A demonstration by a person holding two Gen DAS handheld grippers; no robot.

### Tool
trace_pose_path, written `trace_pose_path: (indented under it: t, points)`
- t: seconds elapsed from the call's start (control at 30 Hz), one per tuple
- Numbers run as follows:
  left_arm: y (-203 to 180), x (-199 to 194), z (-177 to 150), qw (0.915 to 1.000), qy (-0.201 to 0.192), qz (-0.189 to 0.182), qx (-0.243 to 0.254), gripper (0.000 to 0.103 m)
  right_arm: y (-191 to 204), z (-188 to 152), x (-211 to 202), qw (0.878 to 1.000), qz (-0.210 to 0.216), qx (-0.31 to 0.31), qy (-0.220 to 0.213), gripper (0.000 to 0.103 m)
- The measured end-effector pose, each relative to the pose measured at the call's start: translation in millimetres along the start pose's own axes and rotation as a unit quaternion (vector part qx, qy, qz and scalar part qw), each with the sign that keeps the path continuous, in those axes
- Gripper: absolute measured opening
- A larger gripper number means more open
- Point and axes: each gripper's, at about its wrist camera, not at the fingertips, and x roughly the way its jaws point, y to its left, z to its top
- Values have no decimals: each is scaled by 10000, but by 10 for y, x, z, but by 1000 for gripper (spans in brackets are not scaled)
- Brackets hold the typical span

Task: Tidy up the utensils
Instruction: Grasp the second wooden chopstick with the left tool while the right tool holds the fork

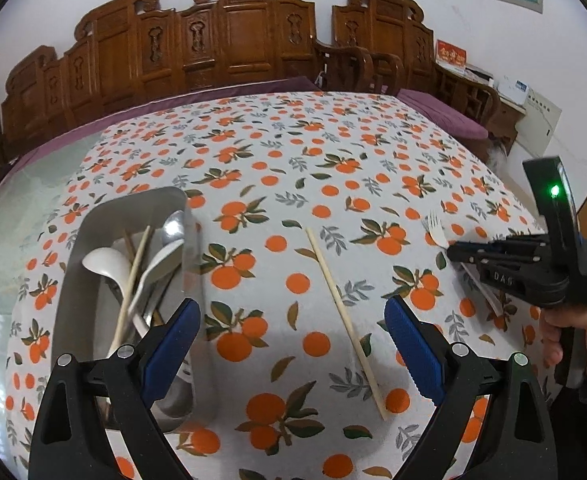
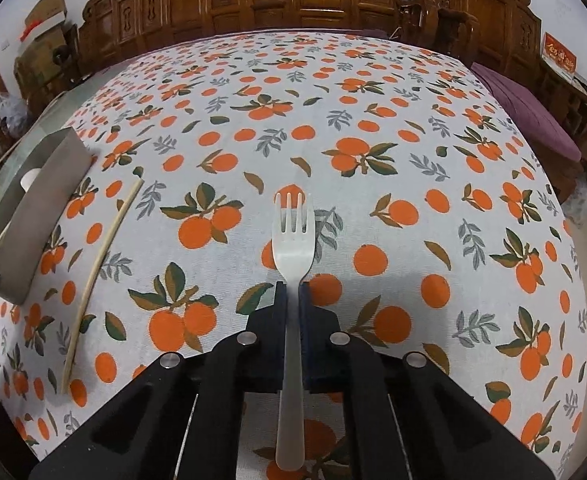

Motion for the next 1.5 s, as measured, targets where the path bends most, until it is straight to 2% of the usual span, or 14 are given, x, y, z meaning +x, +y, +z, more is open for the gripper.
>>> trace_pose_path:
  t: [0.13, 0.17, 0.3, 0.4, 0.47, 0.67, 0.83, 1.03, 1.13, 1.23, 1.5]
  points:
    - [-70, 63, -33, 9999, 57, -39, 92, 89, -20, 32, -81, 9998, 77, 41, -167, 7]
    - [-88, 72, -38, 9999, 66, -51, 111, 84, -25, 37, -98, 9997, 107, 48, -210, 7]
    - [-189, 154, -79, 9995, 187, -110, 225, 75, -8, 36, -110, 9997, 102, -11, -241, 7]
    - [-264, 228, -126, 9989, 297, -166, 325, 62, 5, 36, -113, 9997, 75, -36, -248, 7]
    - [-315, 293, -172, 9980, 431, -245, 394, 47, 9, 35, -119, 9996, 77, -38, -264, 7]
    - [-382, 404, -256, 9967, 619, -271, 440, 36, 63, 23, -104, 9996, 48, -130, -247, 7]
    - [-390, 494, -301, 9956, 783, -51, 520, 34, 93, 23, -96, 9995, 39, -188, -242, 7]
    - [-314, 516, -303, 9957, 825, -2, 429, 33, 106, 21, -97, 9995, 24, -209, -238, 7]
    - [-307, 517, -298, 9957, 829, -34, 416, 23, 117, 23, -107, 9994, 21, -228, -242, 7]
    - [-308, 515, -300, 9956, 828, -72, 428, 6, 130, 18, -101, 9994, 27, -240, -239, 7]
    - [-263, 477, -307, 9956, 834, -176, 395, 4, 170, 22, -109, 9992, 104, -300, -261, 7]
